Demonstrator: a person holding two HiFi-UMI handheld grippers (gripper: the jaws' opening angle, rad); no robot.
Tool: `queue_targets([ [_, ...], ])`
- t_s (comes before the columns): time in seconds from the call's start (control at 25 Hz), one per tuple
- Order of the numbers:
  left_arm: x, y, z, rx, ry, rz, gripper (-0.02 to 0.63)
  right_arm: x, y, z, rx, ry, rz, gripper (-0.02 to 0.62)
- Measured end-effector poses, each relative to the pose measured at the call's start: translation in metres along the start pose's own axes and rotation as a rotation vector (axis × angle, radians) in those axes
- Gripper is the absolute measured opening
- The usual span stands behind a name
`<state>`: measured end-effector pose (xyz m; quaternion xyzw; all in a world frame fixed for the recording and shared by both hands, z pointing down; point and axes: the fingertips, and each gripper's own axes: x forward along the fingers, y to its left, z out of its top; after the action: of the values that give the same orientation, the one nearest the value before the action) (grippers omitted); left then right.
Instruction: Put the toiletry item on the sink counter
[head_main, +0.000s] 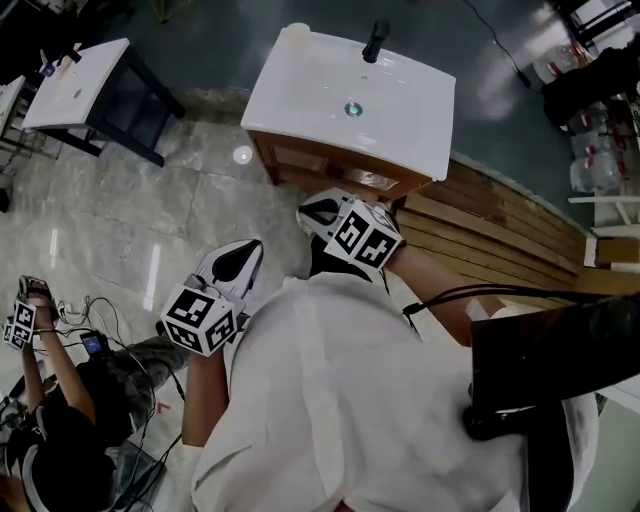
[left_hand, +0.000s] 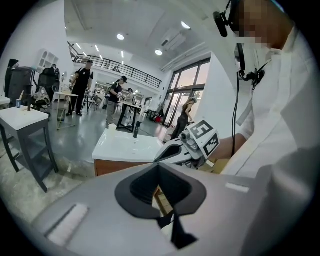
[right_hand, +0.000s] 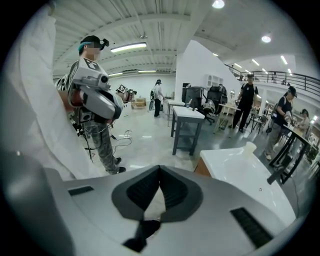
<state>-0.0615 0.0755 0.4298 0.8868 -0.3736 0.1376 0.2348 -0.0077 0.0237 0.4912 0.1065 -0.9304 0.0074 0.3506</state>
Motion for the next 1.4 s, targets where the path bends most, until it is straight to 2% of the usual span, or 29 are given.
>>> queue_targets([
  [0.4, -0.002, -0.013, -0.006, 0.008, 0.003, -0.028, 0.006, -0.004, 0.027, 0.002, -0.011, -0.013, 0.033, 0.006],
  [1.4, 0.008, -0.007, -0.010, -0.003, 0.022, -0.046, 0.006, 0.004, 0.028, 0.000, -0.027, 0.003, 0.058, 0.005],
])
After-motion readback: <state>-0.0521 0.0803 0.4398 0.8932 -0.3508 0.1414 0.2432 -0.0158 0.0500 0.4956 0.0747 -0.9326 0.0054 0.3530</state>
